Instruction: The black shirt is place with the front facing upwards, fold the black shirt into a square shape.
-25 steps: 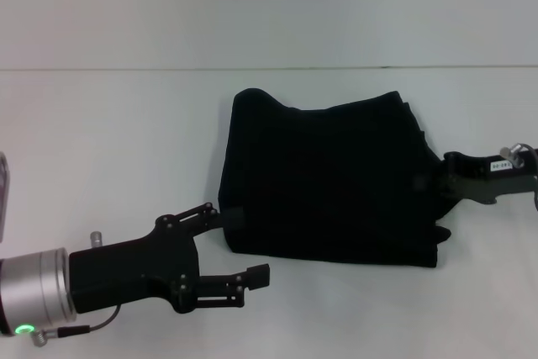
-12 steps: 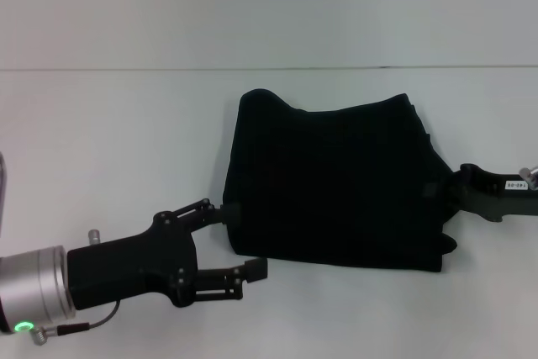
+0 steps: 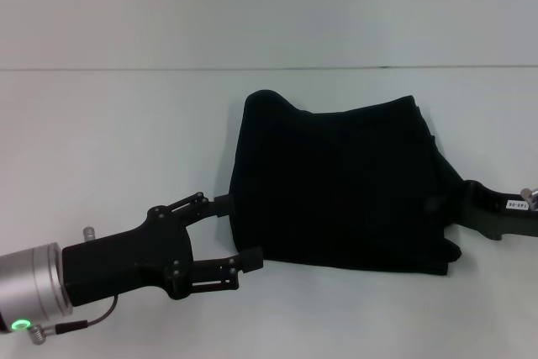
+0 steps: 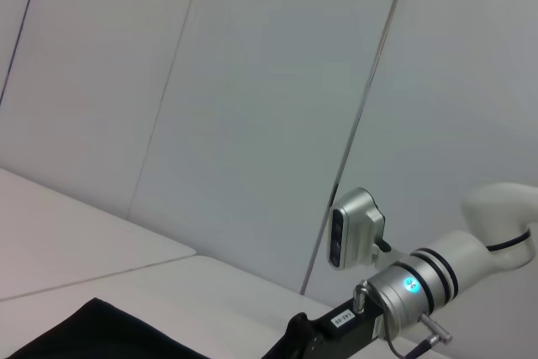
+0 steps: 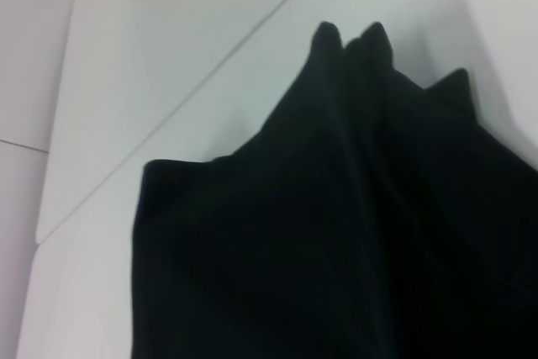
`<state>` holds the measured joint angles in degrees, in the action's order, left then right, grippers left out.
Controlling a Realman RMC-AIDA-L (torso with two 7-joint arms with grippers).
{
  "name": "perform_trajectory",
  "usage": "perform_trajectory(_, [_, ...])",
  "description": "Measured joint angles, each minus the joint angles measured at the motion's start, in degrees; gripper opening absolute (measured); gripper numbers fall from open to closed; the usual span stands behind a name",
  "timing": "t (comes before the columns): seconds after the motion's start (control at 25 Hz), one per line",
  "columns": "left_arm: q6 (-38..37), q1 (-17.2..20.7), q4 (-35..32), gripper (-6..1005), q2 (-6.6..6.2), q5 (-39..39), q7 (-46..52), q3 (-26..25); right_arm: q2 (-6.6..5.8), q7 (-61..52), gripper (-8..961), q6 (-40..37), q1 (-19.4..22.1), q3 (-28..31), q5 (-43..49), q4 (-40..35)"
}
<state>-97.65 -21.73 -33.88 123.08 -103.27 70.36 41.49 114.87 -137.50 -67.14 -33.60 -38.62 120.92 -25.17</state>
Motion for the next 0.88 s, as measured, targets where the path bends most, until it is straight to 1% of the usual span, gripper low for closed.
perform_trajectory(0.16, [-0.03, -0.07, 0.03, 948, 0.06, 0.00, 0.60, -0.09, 0.22, 0.95, 52, 0.62, 0.35, 0.18, -0.11, 0.32])
perform_trajectory(0.36, [-0.14, -0.25, 0.04, 948, 0.04, 0.02, 1.59, -0.99, 0.20, 1.45, 53, 0.14, 0.67, 1.63, -0.41, 0.76])
perform_trajectory(0.44, [-0.16, -0.34, 0.05, 948, 0.02, 0.03, 2.37, -1.44, 0.13, 2.37, 54, -0.62, 1.13, 2.94, -0.61, 0.80])
perform_trajectory(0.56, [-0.18, -0.48, 0.05, 948, -0.19, 0.06, 4.25, -2.07, 0.09, 7.38, 55, -3.04, 2.84, 6.31, -2.53, 0.82])
perform_trajectory(0.72, [-0.18, -0.66, 0.22, 948, -0.36, 0.09, 6.68, -3.41, 0.59, 18.83, 202, -7.62, 6.71, 11.20, -10.23, 0.82])
perform_trajectory(0.8, [-0.18, -0.85, 0.59, 948, -0.44, 0.10, 8.04, -4.22, 0.93, 26.89, 276, -10.63, 8.45, 12.79, -15.51, 0.81])
perform_trajectory(0.88, [-0.12, -1.12, 1.05, 948, -0.49, 0.10, 9.53, -4.90, 1.32, 35.75, 377, -13.54, 9.50, 13.42, -19.11, 0.79])
